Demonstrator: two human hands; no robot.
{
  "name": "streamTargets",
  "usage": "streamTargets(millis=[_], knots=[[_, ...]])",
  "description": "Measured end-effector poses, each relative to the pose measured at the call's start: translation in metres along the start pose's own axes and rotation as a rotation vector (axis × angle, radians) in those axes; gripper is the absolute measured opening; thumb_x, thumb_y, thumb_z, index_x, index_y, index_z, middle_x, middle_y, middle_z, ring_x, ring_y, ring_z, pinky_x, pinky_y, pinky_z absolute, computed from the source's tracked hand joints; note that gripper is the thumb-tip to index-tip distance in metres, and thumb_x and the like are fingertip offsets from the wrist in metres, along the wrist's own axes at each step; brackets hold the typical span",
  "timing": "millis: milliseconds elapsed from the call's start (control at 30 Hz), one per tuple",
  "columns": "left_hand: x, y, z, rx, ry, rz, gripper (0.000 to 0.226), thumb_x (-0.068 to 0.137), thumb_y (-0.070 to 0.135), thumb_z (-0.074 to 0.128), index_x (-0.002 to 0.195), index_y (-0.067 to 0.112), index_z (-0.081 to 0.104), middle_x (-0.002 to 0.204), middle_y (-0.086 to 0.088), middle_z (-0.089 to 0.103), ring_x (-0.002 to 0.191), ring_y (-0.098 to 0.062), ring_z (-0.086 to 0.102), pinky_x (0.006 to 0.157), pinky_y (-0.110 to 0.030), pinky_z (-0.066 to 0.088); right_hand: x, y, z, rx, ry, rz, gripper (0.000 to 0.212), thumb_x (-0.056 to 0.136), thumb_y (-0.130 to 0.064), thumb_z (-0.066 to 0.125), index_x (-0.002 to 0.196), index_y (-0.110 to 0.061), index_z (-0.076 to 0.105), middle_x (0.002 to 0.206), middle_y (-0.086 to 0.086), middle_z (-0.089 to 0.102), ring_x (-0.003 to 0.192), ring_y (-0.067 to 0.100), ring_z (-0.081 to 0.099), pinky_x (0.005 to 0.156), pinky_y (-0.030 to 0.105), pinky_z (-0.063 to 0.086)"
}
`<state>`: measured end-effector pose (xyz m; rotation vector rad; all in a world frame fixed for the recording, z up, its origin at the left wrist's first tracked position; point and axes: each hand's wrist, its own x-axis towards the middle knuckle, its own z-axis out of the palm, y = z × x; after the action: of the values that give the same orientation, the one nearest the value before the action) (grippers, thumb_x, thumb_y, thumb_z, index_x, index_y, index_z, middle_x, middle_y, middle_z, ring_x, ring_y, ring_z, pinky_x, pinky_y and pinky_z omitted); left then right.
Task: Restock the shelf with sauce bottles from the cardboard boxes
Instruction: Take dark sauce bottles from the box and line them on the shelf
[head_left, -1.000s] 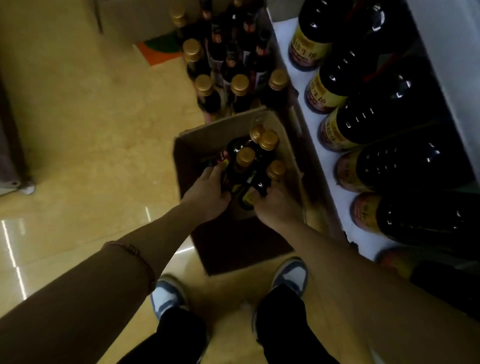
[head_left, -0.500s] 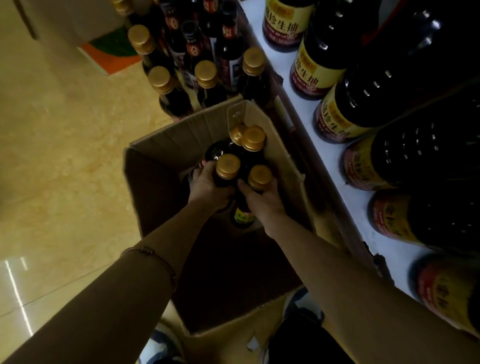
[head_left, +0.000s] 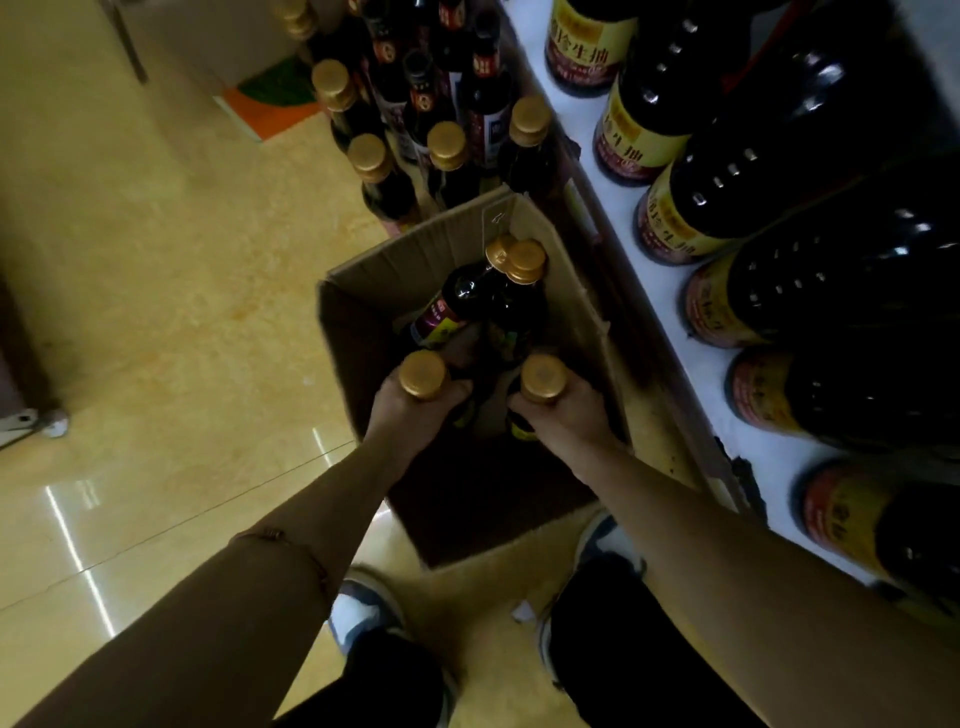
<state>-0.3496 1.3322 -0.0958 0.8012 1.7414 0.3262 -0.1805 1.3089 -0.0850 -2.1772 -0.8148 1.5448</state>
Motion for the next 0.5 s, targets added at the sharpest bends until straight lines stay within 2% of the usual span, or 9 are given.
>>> streamTargets(millis=[100,233,367,433,500], knots=[[-0.045,0.026,-0.022,-0.112,0.0,-0.009,0.027,0.08,0.02,0.077,0.104,0.022,0.066,0.094,-0.002,0.068,0.077,-0.012,0.062,0.076,-0.046,0.056,-0.043,-0.023,-0.02,-0.045,-0.018,-0.036,0.047,0.081,-0.017,0.077,0.126,-0.015,0.061,0.121,0.005,0.065,0.117,0.023,0.057,0.083,0.023,0.038],[-0.104,0.073,-0.052,-0.065,-0.033,0.1,0.036,0.076,0.022,0.08,0.108,0.021,0.065,0.103,0.0,0.069,0.092,-0.015,0.064,0.073,-0.036,0.054,-0.11,-0.068,-0.043,-0.053,-0.022,-0.123,0.044,0.078,-0.015,0.079,0.119,-0.012,0.063,0.108,0.002,0.066,0.109,0.018,0.058,0.084,0.022,0.038],[-0.164,0.127,-0.085,0.041,-0.103,0.289,0.028,0.077,0.012,0.078,0.101,0.019,0.067,0.101,0.008,0.068,0.093,-0.007,0.061,0.074,-0.024,0.045,-0.185,-0.121,-0.07,-0.05,-0.007,-0.223,0.042,0.078,-0.019,0.08,0.118,-0.015,0.066,0.113,0.003,0.069,0.109,0.018,0.06,0.087,0.025,0.043],[-0.199,0.155,-0.108,0.1,-0.155,0.356,0.027,0.076,0.016,0.08,0.1,0.023,0.068,0.102,0.01,0.068,0.097,-0.009,0.062,0.077,-0.028,0.047,-0.225,-0.151,-0.086,-0.069,0.01,-0.284,0.041,0.078,-0.022,0.079,0.117,-0.019,0.068,0.11,0.0,0.071,0.106,0.016,0.062,0.085,0.025,0.046],[-0.235,0.185,-0.135,0.176,-0.23,0.437,0.027,0.074,0.025,0.08,0.098,0.028,0.068,0.101,0.012,0.068,0.096,-0.012,0.064,0.08,-0.038,0.052,-0.265,-0.184,-0.104,-0.093,0.049,-0.343,0.036,0.077,-0.028,0.079,0.111,-0.021,0.071,0.101,-0.001,0.072,0.098,0.015,0.065,0.081,0.029,0.052]])
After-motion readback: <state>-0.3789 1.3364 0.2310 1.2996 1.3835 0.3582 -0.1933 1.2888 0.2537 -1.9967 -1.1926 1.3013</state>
